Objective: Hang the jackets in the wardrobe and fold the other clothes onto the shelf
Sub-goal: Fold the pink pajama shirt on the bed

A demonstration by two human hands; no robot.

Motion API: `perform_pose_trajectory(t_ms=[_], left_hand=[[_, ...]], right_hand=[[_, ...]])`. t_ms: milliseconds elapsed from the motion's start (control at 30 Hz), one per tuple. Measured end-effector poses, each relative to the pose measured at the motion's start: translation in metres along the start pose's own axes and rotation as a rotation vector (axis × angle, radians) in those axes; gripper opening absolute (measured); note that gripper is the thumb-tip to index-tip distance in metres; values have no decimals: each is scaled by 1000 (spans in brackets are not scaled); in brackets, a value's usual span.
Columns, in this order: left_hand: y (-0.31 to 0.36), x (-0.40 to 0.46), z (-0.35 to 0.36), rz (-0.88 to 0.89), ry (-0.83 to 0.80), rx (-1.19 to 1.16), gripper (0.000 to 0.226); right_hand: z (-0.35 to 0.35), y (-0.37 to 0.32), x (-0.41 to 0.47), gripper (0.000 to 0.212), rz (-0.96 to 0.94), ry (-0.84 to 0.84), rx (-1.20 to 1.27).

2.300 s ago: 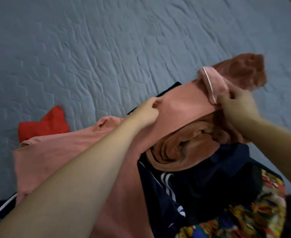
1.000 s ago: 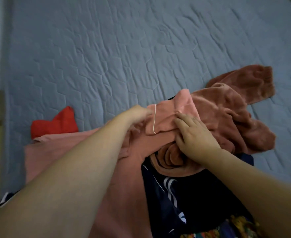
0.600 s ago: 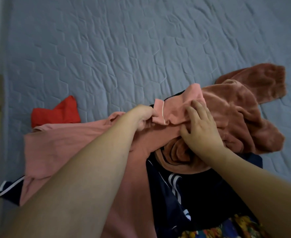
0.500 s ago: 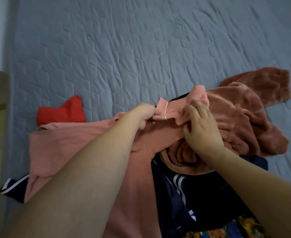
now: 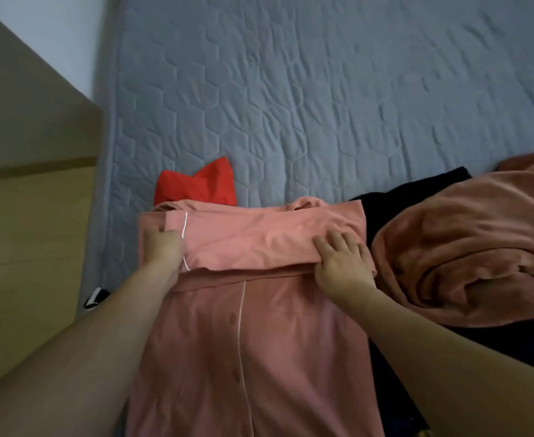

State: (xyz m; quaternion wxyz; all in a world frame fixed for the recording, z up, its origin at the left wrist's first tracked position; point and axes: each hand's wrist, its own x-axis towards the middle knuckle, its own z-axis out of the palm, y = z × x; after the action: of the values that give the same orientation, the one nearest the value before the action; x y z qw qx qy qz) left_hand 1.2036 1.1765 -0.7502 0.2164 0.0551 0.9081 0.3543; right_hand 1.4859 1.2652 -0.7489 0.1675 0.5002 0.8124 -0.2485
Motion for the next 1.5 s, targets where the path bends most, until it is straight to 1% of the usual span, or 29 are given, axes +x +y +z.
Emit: perform_pose_trajectory(t_ms=[67,100,167,233,333,433,500,567,633,667,700,733,800,867,967,1033,1100,1133,1200,1233,1267,1300,1333,1367,1400,1433,1467,1500], left_hand=[[-14,18,-15,-64,29,75,44],[-19,25,-21,-91,43,121,45],[-27,32,-25,-87,47,163,43],[-36,37,-26,-73,27,171,41],[-50,50,-24,-93,31,196,40],[-60,65,-26,-134,31,288,40],[-61,76,-27,-156,5,353,40],[-58,86,-25,-151,-18,374,43],[-53,92,-23,-134,-119,307,49],[-52,94,-20,-118,-174,259,51],[-51,93,-19,-89,-199,221,48],[-51,92,-17,-51,-187,194,41],[-51,90,-16,-9,-118,153,27],[-50,89,-16,1,-52,132,24],[-49,91,-17,57,24,114,12],[-53,94,-18,77,33,110,3],[-56,95,-17,61,24,88,2],[-57,96,-16,45,20,56,3],[-60,97,-15,10,-1,-16,8],[-61,97,-16,-5,-22,-68,8],[-61,99,-16,-15,-37,-137,6],[-59,99,-16,-19,-39,-206,7],[-56,100,-17,-15,-26,-257,12],[-52,100,-19,-7,-18,-270,14],[-47,101,-21,-1,-30,-260,15],[-43,102,-22,-3,-68,-232,22],[-41,106,-22,-8,-114,-199,29],[-38,108,-23,-15,-155,-166,31]], right_hand=[[19,-14,0,60,-58,-98,-56],[27,-17,0,64,-73,-135,-65],[36,-17,1,75,-45,-146,-11],[40,-19,6,77,81,-52,121],[37,-16,25,78,351,156,277],[30,-9,51,75,621,196,422],[24,-4,69,77,678,180,525],[17,-1,84,82,676,180,710],[16,1,90,83,686,179,886],[17,2,91,80,679,181,932],[19,3,91,77,659,179,955],[22,4,91,75,631,176,970],[25,4,87,81,595,178,1009],[23,5,85,85,588,157,1069],[12,12,87,81,638,85,1179],[6,16,92,77,669,90,1193],[1,18,98,77,654,78,1226],[-2,16,100,76,635,37,1257],[-7,11,102,67,614,-61,1279],[-7,10,103,62,622,-74,1263],[-6,9,104,54,621,-48,1250],[-6,9,106,42,588,22,1253],[-8,9,106,29,535,113,1283],[-10,9,107,25,487,210,1330],[-14,8,106,29,451,293,1377],[-17,7,107,32,434,349,1417],[-20,6,107,34,430,374,1443],[-22,5,108,35,440,377,1453]])
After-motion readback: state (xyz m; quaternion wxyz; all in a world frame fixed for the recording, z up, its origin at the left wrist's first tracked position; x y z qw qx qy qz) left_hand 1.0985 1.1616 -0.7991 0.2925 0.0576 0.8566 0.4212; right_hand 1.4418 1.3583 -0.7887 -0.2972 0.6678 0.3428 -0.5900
